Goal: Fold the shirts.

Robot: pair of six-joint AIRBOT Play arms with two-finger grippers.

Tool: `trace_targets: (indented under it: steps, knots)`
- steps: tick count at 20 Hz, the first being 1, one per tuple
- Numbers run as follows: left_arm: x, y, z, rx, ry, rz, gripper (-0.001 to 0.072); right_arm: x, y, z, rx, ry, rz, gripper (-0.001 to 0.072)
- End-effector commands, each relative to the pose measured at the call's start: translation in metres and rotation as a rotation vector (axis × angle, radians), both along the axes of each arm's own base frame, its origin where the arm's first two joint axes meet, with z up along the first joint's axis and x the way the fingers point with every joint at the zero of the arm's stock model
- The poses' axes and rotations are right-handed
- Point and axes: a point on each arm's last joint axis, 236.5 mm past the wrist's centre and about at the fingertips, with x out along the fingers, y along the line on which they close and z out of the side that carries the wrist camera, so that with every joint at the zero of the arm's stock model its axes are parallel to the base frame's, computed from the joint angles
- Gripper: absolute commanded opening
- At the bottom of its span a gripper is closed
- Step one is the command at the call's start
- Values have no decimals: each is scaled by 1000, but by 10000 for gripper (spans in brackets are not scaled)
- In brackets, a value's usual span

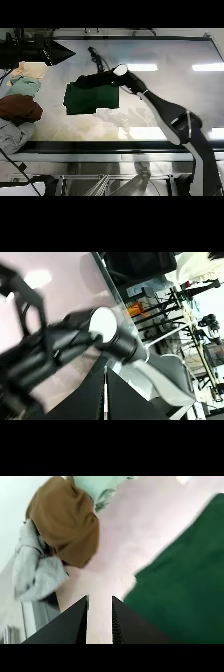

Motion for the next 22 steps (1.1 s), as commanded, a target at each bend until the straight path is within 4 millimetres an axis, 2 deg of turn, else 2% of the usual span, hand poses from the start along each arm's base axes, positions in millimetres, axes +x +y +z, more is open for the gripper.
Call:
trace_targets:
  steps: [1,2,3,4,5,6,7,9,10,14,17,18,19,20,21,22]
  knots:
    - [-4,-1,-11,-1,9,-10,17,6,-112,-15,-260,102,0,148]
    - [-5,-1,-9,-7,8,-14,17,11,-148,-20,-332,137,-41,148]
    - [-7,-2,-7,-13,7,-20,17,17,-184,-25,-390,175,-101,179]
    - [-8,-2,-5,-24,7,-24,16,21,-209,-32,-413,227,-160,330]
    - [-7,-3,-4,-28,6,-23,18,22,-224,-41,-414,281,-198,552]
    - [-7,-3,-4,-29,7,-22,19,20,-233,-54,-418,349,-230,651]
    - [-7,-3,-4,-29,6,-20,54,16,-237,-70,-427,402,-240,650]
    - [-6,-3,-4,-30,6,-19,582,11,-231,-100,-436,468,-238,651]
    - [-6,-3,-3,-31,6,-18,705,12,-222,-111,-420,488,-237,651]
    - [-8,-3,-3,-31,8,-24,698,18,-174,-142,-290,553,-255,651]
    - [-9,-3,-3,-33,19,-29,697,8,-143,-159,-243,603,-232,651]
    - [-9,-3,-3,-33,19,-29,697,2,-133,-162,-232,620,-217,645]
    - [-9,-3,-3,-33,19,-29,697,2,-124,-158,-204,616,-211,579]
    - [-9,-3,-3,-34,19,-29,697,2,-114,-152,-166,613,-206,576]
    - [-9,-3,-3,-33,20,-30,697,4,-108,-146,-138,600,-201,530]
    - [-11,-3,-3,-34,26,-33,697,4,-102,-137,-109,585,-184,167]
